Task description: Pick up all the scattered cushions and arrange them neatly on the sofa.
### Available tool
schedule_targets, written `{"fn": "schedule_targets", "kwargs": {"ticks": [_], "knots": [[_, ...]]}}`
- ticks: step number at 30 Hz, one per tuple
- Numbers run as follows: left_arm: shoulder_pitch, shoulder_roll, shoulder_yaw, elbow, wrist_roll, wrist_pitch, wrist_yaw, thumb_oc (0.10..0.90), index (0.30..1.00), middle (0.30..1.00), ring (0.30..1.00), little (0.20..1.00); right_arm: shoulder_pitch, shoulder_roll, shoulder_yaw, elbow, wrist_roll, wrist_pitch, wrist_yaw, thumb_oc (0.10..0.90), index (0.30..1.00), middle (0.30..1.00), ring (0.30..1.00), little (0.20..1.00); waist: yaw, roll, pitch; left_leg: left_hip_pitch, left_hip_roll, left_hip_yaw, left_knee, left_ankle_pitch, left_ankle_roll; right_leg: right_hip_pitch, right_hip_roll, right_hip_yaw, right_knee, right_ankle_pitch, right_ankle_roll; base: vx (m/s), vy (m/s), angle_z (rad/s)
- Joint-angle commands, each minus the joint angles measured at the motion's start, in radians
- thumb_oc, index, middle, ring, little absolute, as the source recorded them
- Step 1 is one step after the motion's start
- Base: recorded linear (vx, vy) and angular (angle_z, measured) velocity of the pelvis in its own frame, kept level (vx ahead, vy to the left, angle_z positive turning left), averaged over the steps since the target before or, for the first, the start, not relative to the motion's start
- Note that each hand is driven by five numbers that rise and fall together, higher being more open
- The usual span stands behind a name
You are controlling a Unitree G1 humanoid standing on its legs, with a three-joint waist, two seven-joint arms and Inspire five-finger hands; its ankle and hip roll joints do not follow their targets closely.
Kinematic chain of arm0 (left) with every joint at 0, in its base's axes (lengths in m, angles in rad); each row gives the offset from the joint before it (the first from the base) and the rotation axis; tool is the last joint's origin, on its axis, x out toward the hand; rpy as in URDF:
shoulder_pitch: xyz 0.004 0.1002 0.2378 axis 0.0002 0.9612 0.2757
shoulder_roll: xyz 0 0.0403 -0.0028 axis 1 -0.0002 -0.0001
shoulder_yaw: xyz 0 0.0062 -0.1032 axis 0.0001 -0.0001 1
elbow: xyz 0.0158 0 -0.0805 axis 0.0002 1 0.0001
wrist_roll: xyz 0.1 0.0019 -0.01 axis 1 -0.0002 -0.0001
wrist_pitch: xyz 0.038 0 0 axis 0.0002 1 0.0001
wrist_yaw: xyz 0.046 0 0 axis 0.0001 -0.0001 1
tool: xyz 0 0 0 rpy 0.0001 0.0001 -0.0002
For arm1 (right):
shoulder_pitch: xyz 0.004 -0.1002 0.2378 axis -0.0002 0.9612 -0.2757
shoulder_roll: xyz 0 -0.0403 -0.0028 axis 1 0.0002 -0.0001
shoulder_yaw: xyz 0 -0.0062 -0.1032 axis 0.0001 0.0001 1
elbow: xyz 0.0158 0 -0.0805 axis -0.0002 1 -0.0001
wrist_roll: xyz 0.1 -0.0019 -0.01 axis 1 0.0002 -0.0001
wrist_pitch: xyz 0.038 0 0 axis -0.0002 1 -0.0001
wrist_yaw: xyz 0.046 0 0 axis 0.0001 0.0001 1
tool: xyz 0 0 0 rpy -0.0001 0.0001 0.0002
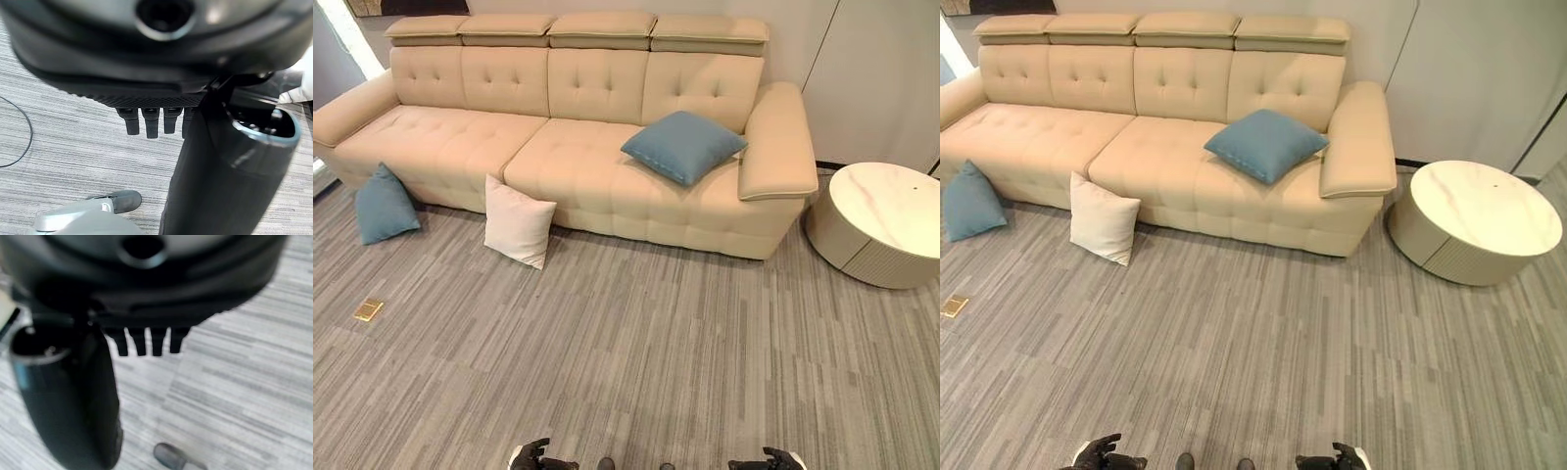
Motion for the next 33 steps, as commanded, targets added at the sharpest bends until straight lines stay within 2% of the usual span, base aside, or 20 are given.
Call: {"fn": "schedule_targets", "kwargs": {"ticks": [1, 6, 9, 10, 12, 13, 14, 19, 22, 23, 24, 25, 26, 27, 29, 31, 33], "knots": [[-0.045, 0.012, -0.034, 0.006, 0.019, -0.028, 0.020, 0.800, 0.900, 0.900, 0.900, 0.900, -0.024, -0.008, -0.002, 0.001, 0.026, -0.024, -0.040, 0.800, 0.900, 0.900, 0.900, 0.900, -0.020, -0.054, 0.002, -0.018, 0.023, 0.082, 0.137, -0.146, 0.040, 0.020, -0.061, 0.067, 0.035, -0.074, 0.092, 0.03, -0.055, 0.18], [-0.043, 0.011, -0.052, 0.008, 0.033, -0.028, 0.013, 0.800, 0.900, 0.900, 0.900, 0.900, -0.027, -0.010, -0.003, -0.001, 0.040, -0.024, -0.041, 0.800, 0.900, 0.900, 0.900, 0.900, -0.021, -0.063, 0.026, -0.111, 0.034, 0.104, 0.288, -0.113, 0.040, 0.028, -0.067, 0.063, 0.044, -0.080, 0.079, 0.06, -0.022, 0.07], [-0.043, 0.012, -0.052, 0.008, 0.030, -0.025, 0.015, 0.800, 0.900, 0.900, 0.900, 0.900, -0.029, -0.009, -0.002, -0.007, 0.043, -0.023, -0.042, 0.800, 0.900, 0.900, 0.900, 0.900, -0.016, -0.066, 0.027, -0.141, 0.028, 0.114, 0.267, -0.130, 0.049, 0.033, -0.070, 0.062, 0.039, -0.085, 0.085, 0.11, 0.040, 0.19], [-0.041, 0.013, -0.052, 0.013, 0.034, -0.023, 0.015, 0.800, 0.900, 0.900, 0.900, 0.900, -0.029, -0.006, 0.002, -0.009, 0.038, -0.021, -0.044, 0.800, 0.900, 0.900, 0.900, 0.900, -0.012, -0.069, 0.021, -0.167, 0.022, 0.127, 0.203, -0.123, 0.055, 0.045, -0.071, 0.064, 0.025, -0.088, 0.095, 0.20, 0.088, 0.10], [-0.038, 0.014, -0.052, 0.014, 0.037, -0.022, 0.017, 0.800, 0.900, 0.900, 0.900, 0.900, -0.027, -0.005, 0.003, -0.011, 0.037, -0.021, -0.046, 0.800, 0.900, 0.900, 0.900, 0.900, -0.006, -0.068, 0.019, -0.173, 0.019, 0.131, 0.160, -0.105, 0.054, 0.054, -0.067, 0.067, 0.018, -0.092, 0.100, 0.19, 0.091, 0.04], [-0.038, 0.020, -0.051, 0.013, 0.039, -0.026, 0.023, 0.800, 0.900, 0.900, 0.900, 0.900, -0.028, -0.001, 0.009, -0.017, 0.037, -0.021, -0.051, 0.800, 0.900, 0.900, 0.900, 0.900, 0.006, -0.064, 0.021, -0.214, 0.017, 0.135, 0.105, -0.050, 0.052, 0.070, -0.057, 0.075, 0.008, -0.100, 0.107, 0.18, 0.110, -0.01], [-0.037, 0.020, -0.046, 0.016, 0.041, -0.026, 0.019, 0.800, 0.900, 0.900, 0.900, 0.900, -0.029, 0.001, 0.006, -0.015, 0.034, -0.019, -0.050, 0.800, 0.900, 0.900, 0.900, 0.900, 0.009, -0.059, 0.014, -0.202, 0.018, 0.132, 0.065, -0.052, 0.055, 0.074, -0.051, 0.086, 0.009, -0.107, 0.110, 0.24, 0.149, -0.05], [-0.027, 0.027, -0.035, 0.025, 0.047, -0.025, 0.026, 0.800, 0.900, 0.900, 0.900, 0.900, -0.031, 0.021, 0.015, -0.019, 0.021, -0.018, -0.051, 0.800, 0.900, 0.900, 0.900, 0.900, 0.019, -0.076, -0.002, -0.177, -0.010, 0.124, 0.083, -0.079, 0.078, 0.080, -0.075, 0.117, 0.039, -0.111, 0.132, 0.19, 0.168, -0.30], [-0.028, 0.031, -0.029, 0.021, 0.053, -0.026, 0.030, 0.800, 0.900, 0.900, 0.900, 0.900, -0.039, 0.029, 0.019, -0.023, 0.005, -0.012, -0.045, 0.800, 0.900, 0.900, 0.900, 0.900, 0.038, -0.075, -0.011, -0.131, -0.022, 0.140, 0.061, -0.108, 0.115, 0.036, -0.106, 0.126, 0.171, -0.092, 0.173, 0.17, 0.193, -0.38], [-0.028, 0.031, -0.029, 0.021, 0.053, -0.026, 0.030, 0.800, 0.900, 0.900, 0.900, 0.900, -0.039, 0.029, 0.019, -0.023, 0.005, -0.012, -0.045, 0.800, 0.900, 0.900, 0.900, 0.900, 0.038, -0.075, -0.011, -0.132, -0.022, 0.140, 0.062, -0.108, 0.115, 0.035, -0.106, 0.126, 0.172, -0.092, 0.173, 0.17, 0.225, -0.22], [-0.033, 0.038, -0.029, 0.013, 0.056, -0.023, 0.035, 0.800, 0.900, 0.900, 0.900, 0.900, -0.050, 0.030, 0.026, -0.026, -0.004, -0.003, -0.042, 0.800, 0.900, 0.900, 0.900, 0.900, 0.036, -0.068, 0.001, -0.091, -0.029, 0.143, 0.043, -0.122, 0.139, -0.033, -0.127, 0.128, 0.322, -0.036, 0.208, 0.09, 0.138, -0.06], [-0.033, 0.038, -0.029, 0.013, 0.056, -0.023, 0.035, 0.800, 0.900, 0.900, 0.900, 0.900, -0.050, 0.030, 0.026, -0.026, -0.004, -0.003, -0.042, 0.800, 0.900, 0.900, 0.900, 0.900, 0.036, -0.067, -0.002, -0.094, -0.028, 0.143, 0.043, -0.121, 0.138, -0.036, -0.126, 0.128, 0.321, -0.033, 0.207, 0.23, 0.287, -0.05], [-0.039, 0.049, -0.021, 0.003, 0.044, -0.026, 0.036, 0.800, 0.900, 0.900, 0.900, 0.900, -0.054, 0.030, 0.031, -0.041, -0.011, -0.008, -0.040, 0.800, 0.900, 0.900, 0.900, 0.900, 0.028, -0.044, 0.016, -0.048, -0.023, 0.145, 0.017, -0.131, 0.162, -0.117, -0.158, 0.083, 0.500, 0.034, 0.226, 0.20, 0.195, 0.01], [-0.040, 0.051, -0.018, 0.000, 0.038, -0.028, 0.035, 0.800, 0.900, 0.900, 0.900, 0.900, -0.055, 0.032, 0.033, -0.047, -0.012, -0.010, -0.040, 0.800, 0.900, 0.900, 0.900, 0.900, 0.027, -0.036, 0.019, -0.027, -0.022, 0.143, 0.005, -0.137, 0.166, -0.142, -0.171, 0.055, 0.527, 0.041, 0.218, 0.26, 0.223, 0.02], [-0.040, 0.053, -0.017, -0.003, 0.036, -0.029, 0.032, 0.800, 0.900, 0.900, 0.900, 0.900, -0.054, 0.030, 0.034, -0.050, -0.016, -0.010, -0.040, 0.800, 0.900, 0.900, 0.900, 0.900, 0.021, -0.029, 0.022, 0.014, -0.025, 0.138, -0.021, -0.146, 0.167, -0.164, -0.187, 0.009, 0.505, 0.019, 0.203, 0.23, 0.059, -0.11], [-0.042, 0.050, -0.019, 0.001, 0.043, -0.028, 0.029, 0.800, 0.900, 0.900, 0.900, 0.900, -0.060, 0.029, 0.041, -0.053, -0.024, -0.007, -0.039, 0.800, 0.900, 0.900, 0.900, 0.900, 0.015, -0.027, 0.025, 0.047, -0.025, 0.129, -0.037, -0.161, 0.161, -0.183, -0.174, -0.018, 0.406, -0.022, 0.183, 0.25, -0.020, -0.01], [-0.041, 0.048, -0.020, 0.009, 0.050, -0.028, 0.027, 0.800, 0.900, 0.900, 0.900, 0.900, -0.064, 0.026, 0.045, -0.059, -0.028, -0.007, -0.039, 0.800, 0.900, 0.900, 0.900, 0.900, 0.005, -0.034, 0.032, 0.072, -0.034, 0.121, -0.041, -0.176, 0.155, -0.217, -0.153, -0.017, 0.296, -0.008, 0.179, 0.24, -0.047, 0.11]]}}
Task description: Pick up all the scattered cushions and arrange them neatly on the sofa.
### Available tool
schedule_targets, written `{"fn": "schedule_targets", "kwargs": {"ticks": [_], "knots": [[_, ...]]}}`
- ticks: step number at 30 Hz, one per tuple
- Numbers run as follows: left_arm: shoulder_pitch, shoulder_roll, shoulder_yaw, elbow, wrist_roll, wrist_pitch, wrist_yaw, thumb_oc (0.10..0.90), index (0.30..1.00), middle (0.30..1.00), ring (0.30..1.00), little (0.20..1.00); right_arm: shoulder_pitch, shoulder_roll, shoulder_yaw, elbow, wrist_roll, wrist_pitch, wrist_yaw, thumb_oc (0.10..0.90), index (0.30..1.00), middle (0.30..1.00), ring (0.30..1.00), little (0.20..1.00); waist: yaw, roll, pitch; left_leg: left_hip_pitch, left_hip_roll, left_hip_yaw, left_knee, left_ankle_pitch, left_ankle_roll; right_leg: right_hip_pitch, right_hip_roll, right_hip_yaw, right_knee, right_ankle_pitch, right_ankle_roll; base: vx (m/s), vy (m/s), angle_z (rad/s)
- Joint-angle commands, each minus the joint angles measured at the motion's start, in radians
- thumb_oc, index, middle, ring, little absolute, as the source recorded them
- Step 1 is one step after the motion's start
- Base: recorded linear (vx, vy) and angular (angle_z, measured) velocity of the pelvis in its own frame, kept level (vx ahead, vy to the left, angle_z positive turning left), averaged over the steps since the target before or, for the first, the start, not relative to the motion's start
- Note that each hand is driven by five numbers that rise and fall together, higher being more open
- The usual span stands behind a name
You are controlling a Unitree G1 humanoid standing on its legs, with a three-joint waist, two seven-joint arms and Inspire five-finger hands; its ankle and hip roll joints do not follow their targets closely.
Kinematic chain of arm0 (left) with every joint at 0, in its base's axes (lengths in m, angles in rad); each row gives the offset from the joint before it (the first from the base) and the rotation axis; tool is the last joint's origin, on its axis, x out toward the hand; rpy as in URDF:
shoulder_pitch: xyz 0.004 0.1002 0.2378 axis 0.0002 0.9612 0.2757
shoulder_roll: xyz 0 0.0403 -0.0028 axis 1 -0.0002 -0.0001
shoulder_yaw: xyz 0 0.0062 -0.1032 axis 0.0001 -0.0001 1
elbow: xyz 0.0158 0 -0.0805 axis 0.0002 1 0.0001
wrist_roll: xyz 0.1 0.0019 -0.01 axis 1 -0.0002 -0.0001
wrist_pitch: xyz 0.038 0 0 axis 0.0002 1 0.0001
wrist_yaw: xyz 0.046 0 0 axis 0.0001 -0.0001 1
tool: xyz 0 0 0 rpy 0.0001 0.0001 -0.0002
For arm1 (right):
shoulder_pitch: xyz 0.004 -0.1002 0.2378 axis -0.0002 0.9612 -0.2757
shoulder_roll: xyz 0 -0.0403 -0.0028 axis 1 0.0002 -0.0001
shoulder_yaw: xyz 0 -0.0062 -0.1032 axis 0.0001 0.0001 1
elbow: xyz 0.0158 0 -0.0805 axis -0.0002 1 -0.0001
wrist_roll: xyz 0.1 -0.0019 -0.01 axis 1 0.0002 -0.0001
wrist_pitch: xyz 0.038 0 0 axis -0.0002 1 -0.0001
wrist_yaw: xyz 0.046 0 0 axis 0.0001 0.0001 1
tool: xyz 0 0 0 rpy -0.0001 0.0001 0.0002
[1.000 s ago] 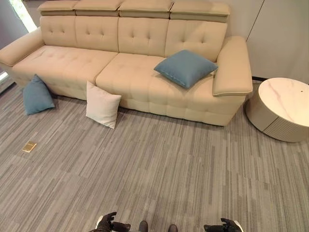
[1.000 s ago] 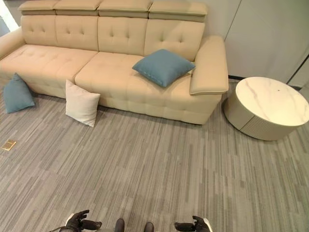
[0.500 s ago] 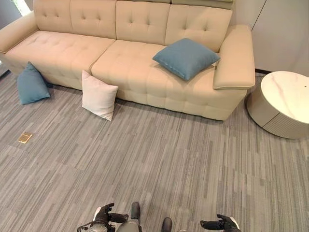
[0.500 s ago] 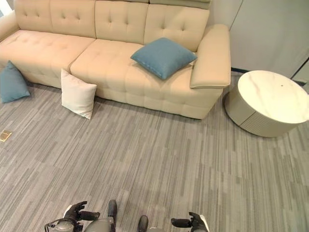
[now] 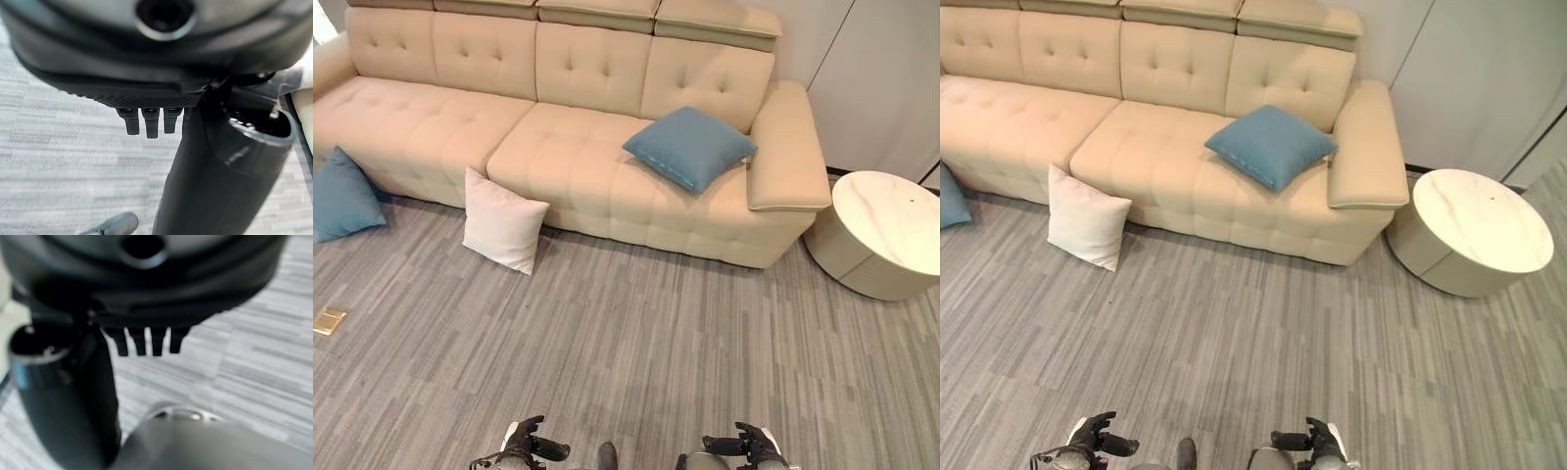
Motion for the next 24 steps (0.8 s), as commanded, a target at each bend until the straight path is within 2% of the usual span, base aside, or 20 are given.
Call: {"fn": "schedule_targets", "kwargs": {"ticks": [1, 2, 5, 9, 10, 12, 14, 16, 19, 20, 21, 22, 24], "knots": [[-0.010, 0.004, 0.016, 0.009, 0.014, -0.017, 0.005, 0.800, 0.900, 0.900, 0.900, 0.900, -0.022, -0.050, 0.018, -0.017, -0.017, -0.004, -0.021, 0.800, 0.900, 0.900, 0.900, 0.900, -0.005, -0.020, 0.023, -0.008, 0.028, -0.052, 0.064, -0.132, -0.043, 0.041, 0.081, 0.001, -0.262, 0.188, -0.009, 0.28, -0.069, -0.09], [-0.012, 0.002, 0.018, 0.010, 0.014, -0.018, 0.005, 0.800, 0.900, 0.900, 0.900, 0.900, -0.022, -0.051, 0.018, -0.020, -0.018, -0.003, -0.020, 0.800, 0.900, 0.900, 0.900, 0.900, -0.013, -0.021, 0.028, 0.006, 0.025, -0.065, 0.064, -0.143, -0.047, 0.035, 0.093, 0.015, -0.324, 0.210, -0.004, 0.28, -0.084, -0.15], [-0.018, -0.002, 0.020, 0.015, 0.023, -0.021, 0.001, 0.800, 0.900, 0.900, 0.900, 0.900, -0.016, -0.054, 0.017, -0.017, -0.022, 0.001, -0.017, 0.800, 0.900, 0.900, 0.900, 0.900, -0.026, -0.027, 0.029, 0.038, 0.015, -0.087, 0.075, -0.175, -0.058, 0.034, 0.100, 0.027, -0.392, 0.235, 0.001, 0.30, -0.104, 0.28], [-0.012, -0.011, 0.017, 0.025, 0.026, -0.016, -0.002, 0.800, 0.900, 0.900, 0.900, 0.900, -0.005, -0.051, 0.015, -0.007, -0.019, -0.005, -0.015, 0.800, 0.900, 0.900, 0.900, 0.900, -0.033, -0.025, 0.006, 0.060, 0.033, -0.084, 0.114, -0.212, -0.083, 0.074, 0.109, 0.013, -0.390, 0.222, -0.029, 0.30, -0.138, 0.27], [-0.013, -0.015, 0.014, 0.021, 0.019, -0.017, -0.008, 0.800, 0.900, 0.900, 0.900, 0.900, -0.005, -0.054, 0.010, -0.006, -0.007, -0.014, -0.017, 0.800, 0.900, 0.900, 0.900, 0.900, -0.038, -0.021, 0.003, 0.035, 0.057, -0.071, 0.217, -0.184, -0.126, 0.107, 0.115, -0.006, -0.395, 0.206, -0.050, 0.22, -0.168, 0.24], [-0.021, -0.020, 0.003, 0.010, 0.015, -0.017, -0.013, 0.800, 0.900, 0.900, 0.900, 0.900, -0.010, -0.063, 0.007, -0.011, 0.010, -0.021, -0.020, 0.800, 0.900, 0.900, 0.900, 0.900, -0.033, -0.032, 0.022, -0.053, 0.079, -0.056, 0.403, -0.127, -0.155, 0.152, 0.123, -0.004, -0.411, 0.187, -0.077, 0.20, -0.191, 0.39], [-0.031, -0.021, -0.003, 0.005, 0.009, -0.017, -0.011, 0.800, 0.900, 0.900, 0.900, 0.900, -0.017, -0.069, 0.008, -0.008, 0.019, -0.023, -0.025, 0.800, 0.900, 0.900, 0.900, 0.900, -0.027, -0.043, 0.038, -0.116, 0.095, -0.042, 0.526, -0.088, -0.161, 0.184, 0.128, -0.005, -0.426, 0.173, -0.100, 0.14, -0.130, 0.19], [-0.037, -0.019, -0.009, -0.003, 0.003, -0.018, -0.009, 0.800, 0.900, 0.900, 0.900, 0.900, -0.012, -0.075, 0.005, 0.001, 0.030, -0.019, -0.027, 0.800, 0.900, 0.900, 0.900, 0.900, -0.022, -0.057, 0.046, -0.167, 0.120, -0.009, 0.571, -0.080, -0.150, 0.216, 0.130, -0.007, -0.440, 0.153, -0.112, 0.21, -0.096, -0.06], [-0.043, -0.018, -0.012, -0.010, -0.006, -0.018, -0.006, 0.800, 0.900, 0.900, 0.900, 0.900, -0.010, -0.077, 0.003, 0.005, 0.035, -0.018, -0.029, 0.800, 0.900, 0.900, 0.900, 0.900, -0.012, -0.063, 0.049, -0.202, 0.118, 0.007, 0.526, -0.119, -0.134, 0.247, 0.135, -0.003, -0.455, 0.137, -0.107, 0.20, -0.020, -0.04], [-0.046, -0.017, -0.016, -0.012, -0.009, -0.020, -0.002, 0.800, 0.900, 0.900, 0.900, 0.900, -0.006, -0.079, 0.003, 0.012, 0.034, -0.020, -0.033, 0.800, 0.900, 0.900, 0.900, 0.900, -0.006, -0.071, 0.046, -0.239, 0.108, 0.012, 0.441, -0.133, -0.126, 0.271, 0.138, 0.006, -0.470, 0.119, -0.097, 0.25, 0.003, 0.05], [-0.046, -0.017, -0.016, -0.012, -0.009, -0.020, -0.002, 0.800, 0.900, 0.900, 0.900, 0.900, -0.006, -0.079, 0.003, 0.012, 0.034, -0.020, -0.033, 0.800, 0.900, 0.900, 0.900, 0.900, -0.006, -0.071, 0.047, -0.238, 0.108, 0.012, 0.440, -0.133, -0.126, 0.272, 0.137, 0.006, -0.470, 0.119, -0.097, 0.39, 0.055, 0.08], [-0.048, -0.017, -0.019, -0.017, -0.015, -0.023, -0.001, 0.800, 0.900, 0.900, 0.900, 0.900, -0.001, -0.077, 0.005, 0.020, 0.032, -0.017, -0.038, 0.800, 0.900, 0.900, 0.900, 0.900, 0.009, -0.061, 0.044, -0.267, 0.103, -0.006, 0.292, -0.065, -0.135, 0.306, 0.158, 0.019, -0.486, 0.102, -0.091, 0.31, 0.074, 0.06], [-0.048, -0.015, -0.017, -0.022, -0.026, -0.029, 0.007, 0.800, 0.900, 0.900, 0.900, 0.900, 0.002, -0.076, -0.001, 0.026, 0.037, -0.019, -0.047, 0.800, 0.900, 0.900, 0.900, 0.900, 0.020, -0.047, 0.041, -0.296, 0.096, -0.044, 0.184, 0.017, -0.147, 0.326, 0.179, 0.037, -0.492, 0.087, -0.087, 0.35, 0.103, -0.12]]}}
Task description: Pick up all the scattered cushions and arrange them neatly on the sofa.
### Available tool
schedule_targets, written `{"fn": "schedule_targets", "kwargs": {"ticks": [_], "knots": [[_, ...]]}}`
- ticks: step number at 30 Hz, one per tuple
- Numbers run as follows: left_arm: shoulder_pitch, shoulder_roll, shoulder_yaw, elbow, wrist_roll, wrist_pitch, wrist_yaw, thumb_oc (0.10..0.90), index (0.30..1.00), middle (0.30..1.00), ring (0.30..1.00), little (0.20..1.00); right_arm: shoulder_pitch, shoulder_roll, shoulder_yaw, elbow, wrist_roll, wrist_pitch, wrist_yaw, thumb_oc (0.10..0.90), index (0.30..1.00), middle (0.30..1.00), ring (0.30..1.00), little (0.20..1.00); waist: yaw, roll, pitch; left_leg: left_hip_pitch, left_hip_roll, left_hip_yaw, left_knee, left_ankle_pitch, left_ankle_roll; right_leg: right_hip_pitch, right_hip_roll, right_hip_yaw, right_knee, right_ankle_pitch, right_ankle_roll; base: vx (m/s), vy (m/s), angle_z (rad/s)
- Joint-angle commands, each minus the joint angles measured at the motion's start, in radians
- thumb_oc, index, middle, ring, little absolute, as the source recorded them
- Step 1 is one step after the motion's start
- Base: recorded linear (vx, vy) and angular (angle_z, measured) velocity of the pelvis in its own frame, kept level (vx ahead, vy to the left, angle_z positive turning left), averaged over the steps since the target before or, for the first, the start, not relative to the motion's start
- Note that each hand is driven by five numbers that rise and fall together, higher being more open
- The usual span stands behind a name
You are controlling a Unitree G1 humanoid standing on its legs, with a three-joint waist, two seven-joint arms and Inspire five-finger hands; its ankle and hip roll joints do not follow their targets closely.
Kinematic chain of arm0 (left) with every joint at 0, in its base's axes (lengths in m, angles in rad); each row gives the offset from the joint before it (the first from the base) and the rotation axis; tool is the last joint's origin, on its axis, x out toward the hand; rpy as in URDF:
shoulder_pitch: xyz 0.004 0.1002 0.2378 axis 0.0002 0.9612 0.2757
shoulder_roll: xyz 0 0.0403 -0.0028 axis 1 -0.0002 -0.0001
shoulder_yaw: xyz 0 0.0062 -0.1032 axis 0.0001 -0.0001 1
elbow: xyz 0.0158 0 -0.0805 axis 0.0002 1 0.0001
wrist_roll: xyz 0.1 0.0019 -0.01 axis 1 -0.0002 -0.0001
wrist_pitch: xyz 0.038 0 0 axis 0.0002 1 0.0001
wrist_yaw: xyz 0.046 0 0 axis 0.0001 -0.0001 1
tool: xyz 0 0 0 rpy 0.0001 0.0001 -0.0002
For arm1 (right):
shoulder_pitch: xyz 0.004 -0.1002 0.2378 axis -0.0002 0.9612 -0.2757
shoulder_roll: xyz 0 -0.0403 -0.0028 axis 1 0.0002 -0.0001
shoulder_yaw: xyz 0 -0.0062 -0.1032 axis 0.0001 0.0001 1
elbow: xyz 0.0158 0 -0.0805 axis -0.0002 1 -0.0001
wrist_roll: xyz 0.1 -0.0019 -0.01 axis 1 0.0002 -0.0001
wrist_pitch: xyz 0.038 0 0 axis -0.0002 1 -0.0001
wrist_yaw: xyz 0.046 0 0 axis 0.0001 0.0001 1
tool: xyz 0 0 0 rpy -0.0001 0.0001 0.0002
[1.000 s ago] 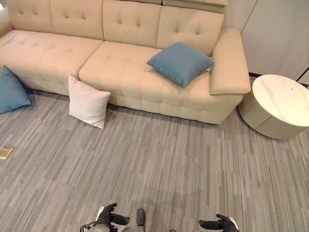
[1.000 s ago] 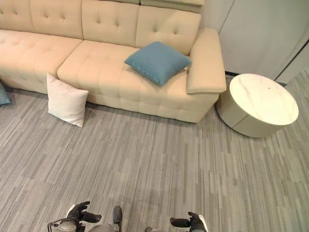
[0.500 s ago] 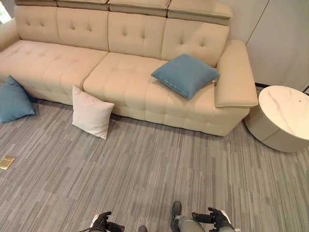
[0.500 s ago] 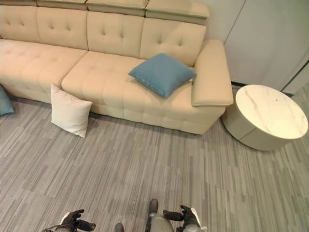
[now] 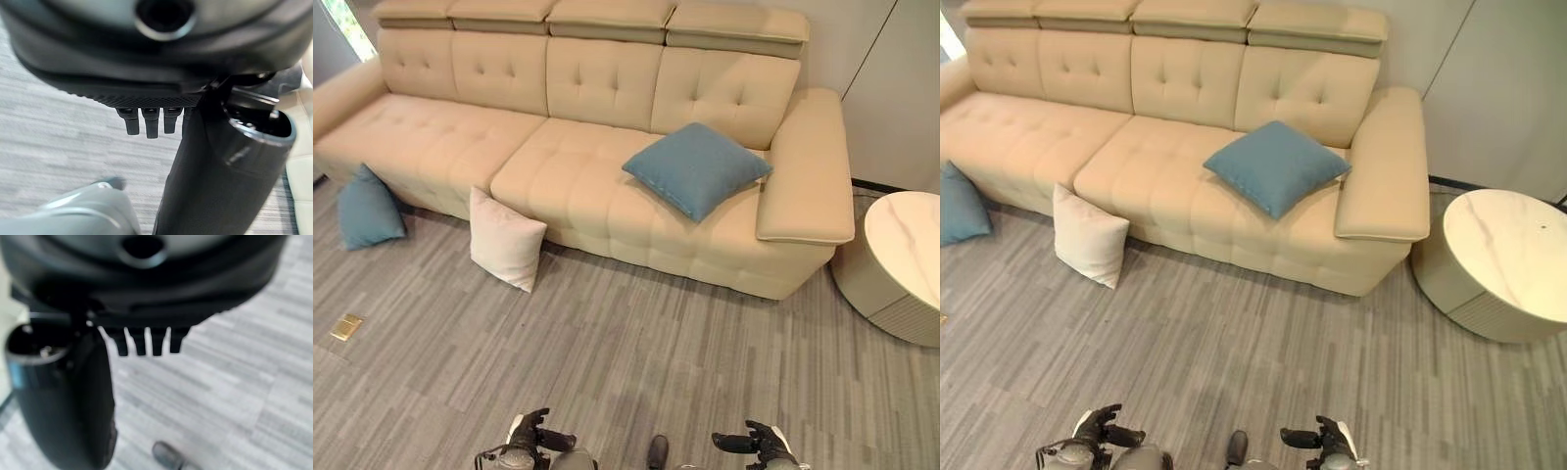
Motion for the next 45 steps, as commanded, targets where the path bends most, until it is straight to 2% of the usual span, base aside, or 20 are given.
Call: {"fn": "schedule_targets", "kwargs": {"ticks": [1, 5, 11, 12, 13, 18, 19, 20, 21, 22, 23, 25, 27, 29, 31, 32, 36, 38, 42, 45], "knots": [[0.010, -0.013, -0.024, -0.016, -0.024, -0.029, 0.025, 0.800, 0.900, 0.900, 0.900, 0.900, 0.006, -0.045, -0.001, 0.009, 0.024, -0.019, -0.040, 0.800, 0.900, 0.900, 0.900, 0.900, 0.024, 0.028, -0.006, -0.073, -0.035, -0.047, -0.036, 0.054, 0.047, 0.061, -0.025, 0.088, 0.075, -0.131, 0.098, 0.28, 0.104, -0.26], [0.031, -0.011, 0.004, -0.018, -0.054, -0.031, 0.031, 0.800, 0.900, 0.900, 0.900, 0.900, 0.027, -0.030, -0.038, 0.018, 0.059, -0.022, -0.044, 0.800, 0.900, 0.900, 0.900, 0.900, 0.032, 0.029, -0.029, -0.058, -0.047, -0.051, -0.062, 0.066, 0.063, 0.094, -0.025, 0.120, 0.106, -0.158, 0.108, 0.27, 0.135, -0.39], [0.031, -0.011, 0.004, -0.018, -0.054, -0.031, 0.031, 0.800, 0.900, 0.900, 0.900, 0.900, 0.027, -0.030, -0.038, 0.018, 0.059, -0.022, -0.044, 0.800, 0.900, 0.900, 0.900, 0.900, 0.032, 0.029, -0.029, -0.058, -0.047, -0.051, -0.061, 0.066, 0.063, 0.094, -0.025, 0.120, 0.106, -0.158, 0.108, 0.11, 0.088, -0.11], [0.051, -0.004, 0.027, -0.010, -0.049, -0.031, 0.040, 0.800, 0.900, 0.900, 0.900, 0.900, 0.036, -0.005, -0.078, 0.028, 0.093, -0.014, -0.028, 0.800, 0.900, 0.900, 0.900, 0.900, 0.033, 0.022, -0.058, 0.043, -0.083, -0.026, -0.038, -0.027, 0.136, -0.017, -0.113, 0.144, 0.447, -0.059, 0.198, 0.73, 0.593, -0.02], [0.049, 0.004, 0.031, -0.017, -0.050, -0.032, 0.041, 0.800, 0.900, 0.900, 0.900, 0.900, 0.034, -0.003, -0.078, 0.022, 0.094, -0.014, -0.026, 0.800, 0.900, 0.900, 0.900, 0.900, 0.026, 0.036, -0.049, 0.078, -0.088, -0.021, -0.041, -0.054, 0.157, -0.068, -0.137, 0.127, 0.571, -0.006, 0.210, 0.73, 0.593, -0.42], [0.049, 0.004, 0.031, -0.017, -0.050, -0.032, 0.041, 0.800, 0.900, 0.900, 0.900, 0.900, 0.034, -0.003, -0.078, 0.022, 0.094, -0.014, -0.026, 0.800, 0.900, 0.900, 0.900, 0.900, 0.027, 0.036, -0.050, 0.077, -0.089, -0.020, -0.041, -0.055, 0.157, -0.070, -0.138, 0.128, 0.574, -0.007, 0.210, 0.08, 0.042, -0.26], [0.046, 0.014, 0.040, -0.023, -0.067, -0.033, 0.043, 0.800, 0.900, 0.900, 0.900, 0.900, 0.028, -0.002, -0.073, 0.011, 0.087, -0.019, -0.028, 0.800, 0.900, 0.900, 0.900, 0.900, 0.020, 0.054, -0.037, 0.139, -0.088, -0.025, -0.063, -0.081, 0.169, -0.138, -0.177, 0.067, 0.606, -0.004, 0.188, 0.54, 0.065, 0.09], [0.041, 0.014, 0.054, -0.026, -0.087, -0.035, 0.041, 0.800, 0.900, 0.900, 0.900, 0.900, 0.018, -0.007, -0.066, 0.000, 0.086, -0.023, -0.028, 0.800, 0.900, 0.900, 0.900, 0.900, 0.008, 0.056, -0.030, 0.193, -0.092, -0.042, -0.085, -0.110, 0.165, -0.184, -0.152, 0.041, 0.462, -0.058, 0.165, 0.63, 0.040, -0.25], [0.039, 0.011, 0.055, -0.025, -0.087, -0.035, 0.040, 0.800, 0.900, 0.900, 0.900, 0.900, 0.014, -0.009, -0.065, -0.006, 0.086, -0.022, -0.027, 0.800, 0.900, 0.900, 0.900, 0.900, 0.002, 0.052, -0.031, 0.199, -0.098, -0.049, -0.084, -0.117, 0.163, -0.211, -0.143, 0.042, 0.394, -0.044, 0.166, 0.39, -0.057, -0.53], [0.040, 0.011, 0.055, -0.025, -0.086, -0.035, 0.040, 0.800, 0.900, 0.900, 0.900, 0.900, 0.014, -0.010, -0.064, -0.006, 0.086, -0.022, -0.027, 0.800, 0.900, 0.900, 0.900, 0.900, 0.001, 0.054, -0.030, 0.202, -0.096, -0.050, -0.084, -0.119, 0.163, -0.207, -0.141, 0.040, 0.391, -0.044, 0.166, 0.31, -0.089, -0.69], [0.034, 0.010, 0.052, -0.024, -0.083, -0.037, 0.041, 0.800, 0.900, 0.900, 0.900, 0.900, 0.009, -0.014, -0.059, -0.015, 0.087, -0.021, -0.027, 0.800, 0.900, 0.900, 0.900, 0.900, -0.016, 0.043, -0.024, 0.228, -0.109, -0.070, -0.086, -0.137, 0.156, -0.255, -0.123, 0.066, 0.265, -0.005, 0.174, 0.34, -0.100, -0.41], [0.028, 0.008, 0.047, -0.018, -0.073, -0.039, 0.034, 0.800, 0.900, 0.900, 0.900, 0.900, 0.014, -0.019, -0.057, -0.017, 0.083, -0.017, -0.022, 0.800, 0.900, 0.900, 0.900, 0.900, -0.026, 0.038, -0.020, 0.259, -0.113, -0.085, -0.084, -0.165, 0.144, -0.239, -0.113, 0.075, 0.174, 0.011, 0.186, 0.38, -0.138, 0.09], [0.034, -0.004, 0.044, -0.012, -0.068, -0.039, 0.035, 0.800, 0.900, 0.900, 0.900, 0.900, 0.021, -0.016, -0.049, -0.018, 0.087, -0.022, -0.020, 0.800, 0.900, 0.900, 0.900, 0.900, -0.029, 0.035, -0.028, 0.274, -0.111, -0.088, -0.068, -0.187, 0.138, -0.208, -0.104, 0.082, 0.163, 0.018, 0.166, 0.30, -0.112, 0.40], [0.036, -0.015, 0.040, -0.006, -0.068, -0.037, 0.026, 0.800, 0.900, 0.900, 0.900, 0.900, 0.026, -0.019, -0.056, -0.014, 0.091, -0.028, -0.019, 0.800, 0.900, 0.900, 0.900, 0.900, -0.032, 0.036, -0.046, 0.271, -0.094, -0.086, -0.024, -0.197, 0.110, -0.179, -0.094, 0.065, 0.155, 0.006, 0.149, 0.31, -0.141, 0.41], [0.035, -0.023, 0.029, -0.004, -0.066, -0.037, 0.016, 0.800, 0.900, 0.900, 0.900, 0.900, 0.025, -0.022, -0.060, -0.011, 0.103, -0.037, -0.018, 0.800, 0.900, 0.900, 0.900, 0.900, -0.033, 0.033, -0.042, 0.229, -0.072, -0.067, 0.098, -0.157, 0.068, -0.138, -0.089, 0.048, 0.136, -0.005, 0.128, 0.22, -0.182, 0.47], [0.033, -0.026, 0.022, -0.009, -0.071, -0.037, 0.013, 0.800, 0.900, 0.900, 0.900, 0.900, 0.021, -0.028, -0.061, -0.011, 0.116, -0.044, -0.020, 0.800, 0.900, 0.900, 0.900, 0.900, -0.028, 0.025, -0.026, 0.157, -0.048, -0.042, 0.256, -0.108, 0.045, -0.097, -0.085, 0.038, 0.114, -0.018, 0.106, 0.15, -0.147, 0.53], [0.030, -0.028, 0.023, -0.013, -0.081, -0.034, 0.014, 0.800, 0.900, 0.900, 0.900, 0.900, 0.014, -0.033, -0.058, -0.011, 0.122, -0.043, -0.021, 0.800, 0.900, 0.900, 0.900, 0.900, -0.022, 0.019, -0.008, 0.095, -0.022, -0.022, 0.386, -0.075, 0.039, -0.061, -0.079, 0.029, 0.109, -0.037, 0.084, 0.13, -0.098, 0.16], [0.037, -0.030, 0.024, -0.006, -0.082, -0.034, 0.013, 0.800, 0.900, 0.900, 0.900, 0.900, 0.017, -0.039, -0.060, -0.003, 0.131, -0.037, -0.019, 0.800, 0.900, 0.900, 0.900, 0.900, -0.013, 0.016, 0.003, 0.051, 0.016, 0.022, 0.442, -0.073, 0.050, -0.021, -0.074, 0.024, 0.107, -0.068, 0.067, 0.21, -0.070, -0.11], [0.038, -0.030, 0.017, 0.007, -0.074, -0.029, 0.008, 0.800, 0.900, 0.900, 0.900, 0.900, 0.025, -0.042, -0.063, 0.003, 0.139, -0.038, -0.018, 0.800, 0.900, 0.900, 0.900, 0.900, -0.005, 0.008, -0.002, -0.003, 0.007, 0.053, 0.288, -0.113, 0.067, 0.023, -0.076, 0.017, 0.078, -0.093, 0.084, 0.22, 0.017, 0.21], [0.037, -0.029, 0.009, 0.011, -0.066, -0.027, 0.010, 0.800, 0.900, 0.900, 0.900, 0.900, 0.027, -0.041, -0.061, 0.001, 0.136, -0.038, -0.024, 0.800, 0.900, 0.900, 0.900, 0.900, 0.003, 0.031, -0.007, -0.021, 0.005, 0.037, 0.048, -0.008, 0.048, 0.052, -0.056, 0.021, 0.059, -0.112, 0.099, 0.24, 0.113, 0.19]]}}
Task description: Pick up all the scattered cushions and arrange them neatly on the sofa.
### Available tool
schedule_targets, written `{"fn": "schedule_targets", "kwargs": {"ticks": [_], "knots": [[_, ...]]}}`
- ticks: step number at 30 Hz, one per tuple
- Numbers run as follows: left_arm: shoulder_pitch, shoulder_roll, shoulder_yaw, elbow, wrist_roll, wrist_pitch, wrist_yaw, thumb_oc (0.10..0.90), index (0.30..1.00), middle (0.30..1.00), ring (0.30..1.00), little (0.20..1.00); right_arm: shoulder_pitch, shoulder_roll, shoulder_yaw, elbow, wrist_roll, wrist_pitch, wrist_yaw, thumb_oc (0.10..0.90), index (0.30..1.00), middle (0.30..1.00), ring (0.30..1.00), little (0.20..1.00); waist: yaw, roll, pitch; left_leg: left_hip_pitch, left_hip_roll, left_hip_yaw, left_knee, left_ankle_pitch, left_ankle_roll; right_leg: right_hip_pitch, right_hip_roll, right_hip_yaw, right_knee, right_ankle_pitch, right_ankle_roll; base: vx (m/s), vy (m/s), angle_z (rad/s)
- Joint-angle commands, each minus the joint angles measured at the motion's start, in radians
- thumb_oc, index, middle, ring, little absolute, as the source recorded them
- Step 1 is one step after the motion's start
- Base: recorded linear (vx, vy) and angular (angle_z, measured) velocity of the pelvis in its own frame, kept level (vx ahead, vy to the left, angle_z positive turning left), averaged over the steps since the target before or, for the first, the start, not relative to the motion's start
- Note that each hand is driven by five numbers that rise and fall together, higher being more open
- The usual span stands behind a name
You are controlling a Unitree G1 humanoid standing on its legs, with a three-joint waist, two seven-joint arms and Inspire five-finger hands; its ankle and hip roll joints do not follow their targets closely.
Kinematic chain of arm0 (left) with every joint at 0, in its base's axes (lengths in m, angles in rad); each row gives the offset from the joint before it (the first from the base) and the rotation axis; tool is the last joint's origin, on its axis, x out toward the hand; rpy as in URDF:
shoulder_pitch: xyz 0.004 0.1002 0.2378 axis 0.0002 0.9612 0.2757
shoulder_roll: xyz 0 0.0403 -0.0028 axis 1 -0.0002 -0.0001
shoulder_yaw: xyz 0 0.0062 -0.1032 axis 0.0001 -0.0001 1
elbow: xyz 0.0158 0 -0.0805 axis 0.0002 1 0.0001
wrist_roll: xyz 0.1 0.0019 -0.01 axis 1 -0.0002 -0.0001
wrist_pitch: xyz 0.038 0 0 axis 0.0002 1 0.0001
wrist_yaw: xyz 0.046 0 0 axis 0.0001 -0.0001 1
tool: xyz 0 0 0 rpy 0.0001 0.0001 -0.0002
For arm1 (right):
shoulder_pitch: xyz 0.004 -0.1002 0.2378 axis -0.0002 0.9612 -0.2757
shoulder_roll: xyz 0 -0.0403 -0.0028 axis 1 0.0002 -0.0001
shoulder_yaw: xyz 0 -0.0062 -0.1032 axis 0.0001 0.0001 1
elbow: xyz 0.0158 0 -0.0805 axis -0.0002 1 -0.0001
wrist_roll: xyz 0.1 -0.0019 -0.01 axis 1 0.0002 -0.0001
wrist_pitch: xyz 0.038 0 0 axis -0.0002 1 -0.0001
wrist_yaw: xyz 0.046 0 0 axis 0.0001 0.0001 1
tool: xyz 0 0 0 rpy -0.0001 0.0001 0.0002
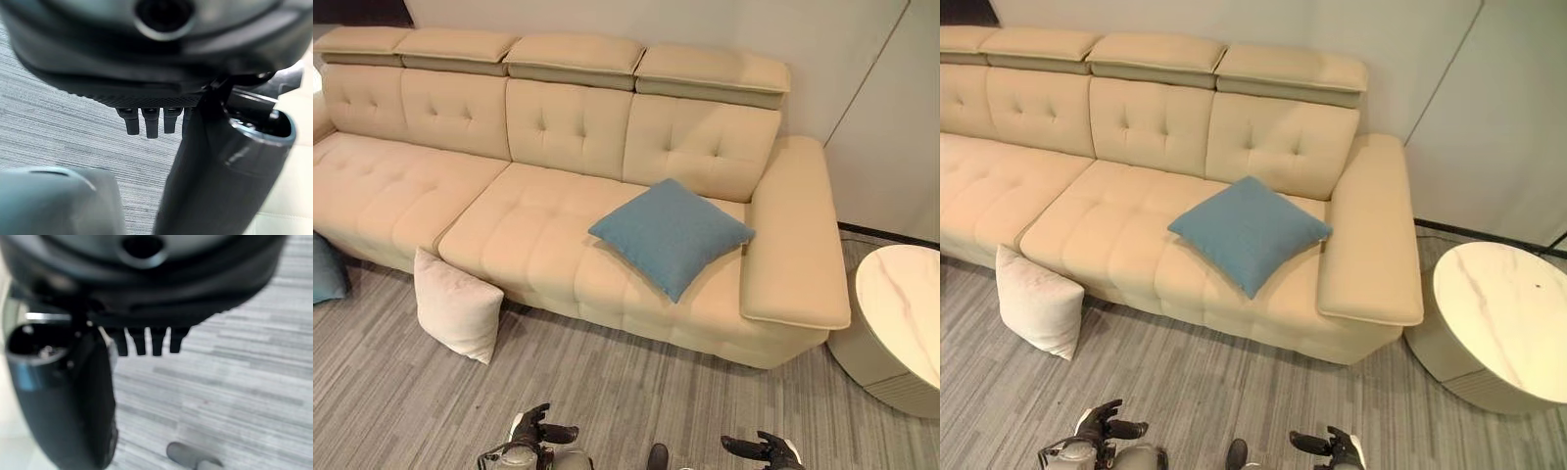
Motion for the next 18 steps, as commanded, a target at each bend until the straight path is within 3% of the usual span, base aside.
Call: {"fn": "schedule_targets", "kwargs": {"ticks": [1, 5, 9, 11, 14, 16, 17, 18], "knots": [[0.022, 0.012, -0.028, 0.001, 0.018, -0.019, 0.003, 0.800, 0.900, 0.900, 0.900, 0.900, -0.010, -0.032, -0.004, 0.007, 0.024, -0.028, -0.030, 0.800, 0.900, 0.900, 0.900, 0.900, 0.013, 0.025, 0.018, -0.016, -0.018, -0.029, -0.090, 0.044, 0.026, 0.052, -0.004, 0.020, 0.057, -0.145, 0.140, 0.21, 0.118, 0.09], [0.030, 0.015, -0.020, 0.009, 0.015, -0.017, 0.002, 0.800, 0.900, 0.900, 0.900, 0.900, -0.003, -0.021, -0.006, 0.007, 0.014, -0.027, -0.030, 0.800, 0.900, 0.900, 0.900, 0.900, 0.018, 0.029, 0.000, -0.012, -0.034, -0.062, -0.144, 0.067, 0.032, 0.077, -0.002, 0.050, 0.069, -0.160, 0.150, 0.23, 0.158, -0.02], [0.035, 0.018, -0.013, 0.010, 0.017, -0.019, 0.001, 0.800, 0.900, 0.900, 0.900, 0.900, 0.000, -0.012, -0.005, 0.008, 0.004, -0.023, -0.024, 0.800, 0.900, 0.900, 0.900, 0.900, 0.024, 0.019, -0.018, 0.008, -0.054, -0.061, -0.135, 0.040, 0.054, 0.074, -0.031, 0.074, 0.108, -0.164, 0.171, 0.23, 0.216, -0.37], [0.034, 0.031, -0.010, 0.004, 0.028, -0.018, 0.002, 0.800, 0.900, 0.900, 0.900, 0.900, -0.002, -0.004, -0.009, 0.004, 0.000, -0.016, -0.017, 0.800, 0.900, 0.900, 0.900, 0.900, 0.028, 0.018, -0.029, 0.046, -0.073, -0.050, -0.139, 0.004, 0.086, 0.023, -0.067, 0.092, 0.243, -0.155, 0.204, 0.20, 0.249, -0.06], [0.027, 0.043, -0.015, -0.011, 0.037, -0.018, 0.006, 0.800, 0.900, 0.900, 0.900, 0.900, -0.008, -0.005, -0.008, -0.007, -0.004, -0.012, -0.012, 0.800, 0.900, 0.900, 0.900, 0.900, 0.014, 0.026, -0.015, 0.087, -0.090, -0.043, -0.144, -0.024, 0.124, -0.068, -0.101, 0.104, 0.433, -0.072, 0.239, 0.10, 0.181, -0.18], [0.022, 0.048, -0.015, -0.014, 0.033, -0.020, 0.006, 0.800, 0.900, 0.900, 0.900, 0.900, -0.010, -0.004, -0.008, -0.012, -0.003, -0.013, -0.013, 0.800, 0.900, 0.900, 0.900, 0.900, 0.011, 0.034, -0.008, 0.098, -0.092, -0.042, -0.147, -0.035, 0.132, -0.102, -0.111, 0.101, 0.502, -0.058, 0.241, 0.14, 0.161, 0.07], [0.020, 0.057, -0.011, -0.017, 0.030, -0.020, 0.004, 0.800, 0.900, 0.900, 0.900, 0.900, -0.012, -0.003, -0.003, -0.015, -0.011, -0.015, -0.013, 0.800, 0.900, 0.900, 0.900, 0.900, 0.005, 0.049, 0.002, 0.152, -0.093, -0.036, -0.170, -0.058, 0.143, -0.159, -0.134, 0.042, 0.552, -0.055, 0.222, 0.28, 0.199, 0.06], [0.020, 0.058, -0.008, -0.018, 0.029, -0.019, 0.002, 0.800, 0.900, 0.900, 0.900, 0.900, -0.013, -0.003, -0.002, -0.015, -0.014, -0.016, -0.013, 0.800, 0.900, 0.900, 0.900, 0.900, 0.006, 0.052, 0.000, 0.165, -0.094, -0.035, -0.181, -0.062, 0.143, -0.168, -0.138, 0.015, 0.519, -0.064, 0.217, 0.32, 0.124, -0.25]]}}
